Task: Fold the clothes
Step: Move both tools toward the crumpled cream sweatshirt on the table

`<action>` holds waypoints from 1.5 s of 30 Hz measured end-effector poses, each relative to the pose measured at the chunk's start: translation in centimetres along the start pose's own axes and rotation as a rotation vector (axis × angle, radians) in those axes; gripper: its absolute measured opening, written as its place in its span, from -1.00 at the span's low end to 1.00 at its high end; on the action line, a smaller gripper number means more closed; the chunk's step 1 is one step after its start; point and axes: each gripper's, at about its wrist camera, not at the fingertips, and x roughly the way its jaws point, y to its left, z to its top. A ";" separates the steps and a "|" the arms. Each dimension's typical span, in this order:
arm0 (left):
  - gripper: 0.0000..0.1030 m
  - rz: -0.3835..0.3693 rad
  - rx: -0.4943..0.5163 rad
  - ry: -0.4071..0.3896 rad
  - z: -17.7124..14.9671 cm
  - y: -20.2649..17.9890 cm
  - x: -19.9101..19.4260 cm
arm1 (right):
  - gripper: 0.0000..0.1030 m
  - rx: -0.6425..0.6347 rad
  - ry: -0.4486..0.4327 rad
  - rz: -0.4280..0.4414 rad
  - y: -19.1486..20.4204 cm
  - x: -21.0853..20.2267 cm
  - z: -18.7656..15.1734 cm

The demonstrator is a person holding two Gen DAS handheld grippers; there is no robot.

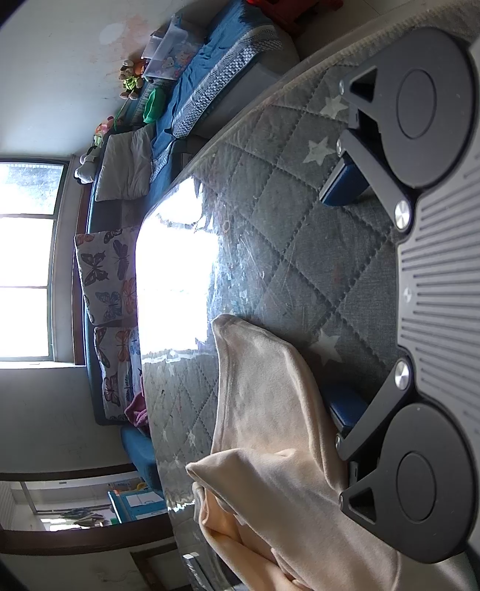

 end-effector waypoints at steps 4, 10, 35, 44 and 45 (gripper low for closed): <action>1.00 0.002 -0.001 0.003 0.0 -0.1 0.0 | 1.00 -0.007 0.008 0.004 -0.5 -0.3 0.4; 1.00 0.016 -0.013 0.013 0.1 0.1 -0.1 | 1.00 -0.069 -0.052 0.008 0.7 -3.9 -0.6; 1.00 -0.023 -0.026 0.018 -1.3 -3.5 -5.7 | 1.00 -0.061 -0.043 0.136 5.7 -9.3 -3.3; 1.00 -0.040 -0.003 0.032 -1.9 -4.7 -6.6 | 1.00 -0.072 -0.028 0.155 6.4 -10.1 -4.5; 1.00 -0.042 0.000 0.034 -2.0 -4.8 -6.7 | 1.00 -0.075 -0.027 0.157 6.5 -10.2 -4.6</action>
